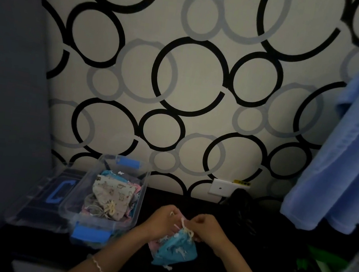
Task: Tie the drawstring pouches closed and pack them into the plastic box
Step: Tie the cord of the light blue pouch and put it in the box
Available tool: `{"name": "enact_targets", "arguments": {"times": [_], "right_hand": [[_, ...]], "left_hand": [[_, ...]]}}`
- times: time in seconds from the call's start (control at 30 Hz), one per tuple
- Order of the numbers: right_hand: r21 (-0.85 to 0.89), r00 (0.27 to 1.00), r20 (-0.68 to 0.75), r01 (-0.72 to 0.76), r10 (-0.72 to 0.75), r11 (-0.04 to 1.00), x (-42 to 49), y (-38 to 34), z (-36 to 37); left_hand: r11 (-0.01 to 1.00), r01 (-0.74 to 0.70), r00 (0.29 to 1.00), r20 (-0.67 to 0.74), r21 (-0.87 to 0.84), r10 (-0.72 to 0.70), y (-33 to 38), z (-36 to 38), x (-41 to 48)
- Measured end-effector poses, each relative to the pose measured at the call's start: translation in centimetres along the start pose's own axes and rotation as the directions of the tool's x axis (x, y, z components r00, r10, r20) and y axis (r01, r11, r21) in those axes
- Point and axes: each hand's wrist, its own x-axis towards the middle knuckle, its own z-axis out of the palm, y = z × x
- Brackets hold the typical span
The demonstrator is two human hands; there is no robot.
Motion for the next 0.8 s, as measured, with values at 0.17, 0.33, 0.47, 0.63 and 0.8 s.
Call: {"name": "enact_targets", "arguments": {"times": [0.17, 0.33, 0.47, 0.63, 0.8], "right_hand": [[0.075, 0.998, -0.059, 0.028, -0.023, 0.997, 0.1, -0.1, -0.2], [0.031, 0.996, -0.036, 0.08, -0.079, 0.996, 0.3, 0.5, -0.4], [0.019, 0.995, 0.025, 0.099, -0.1, 0.995, 0.4, 0.6, -0.3], [0.082, 0.995, 0.024, 0.091, -0.093, 0.992, 0.6, 0.8, -0.2], [0.116, 0.993, 0.015, 0.114, -0.117, 0.987, 0.7, 1.4, -0.5]], "left_hand": [[0.996, -0.075, 0.996, 0.043, 0.057, 0.073, -0.4, -0.2, 0.0], [0.963, -0.185, 0.981, -0.015, 0.197, 0.192, 0.5, -0.9, 0.2], [0.97, -0.211, 0.976, -0.029, 0.117, 0.216, 1.3, -0.2, 0.5], [0.993, -0.11, 0.989, -0.105, -0.049, 0.105, 1.2, 0.6, 1.1], [0.989, 0.129, 0.985, -0.107, -0.077, -0.137, 0.2, 1.2, 1.1]]}}
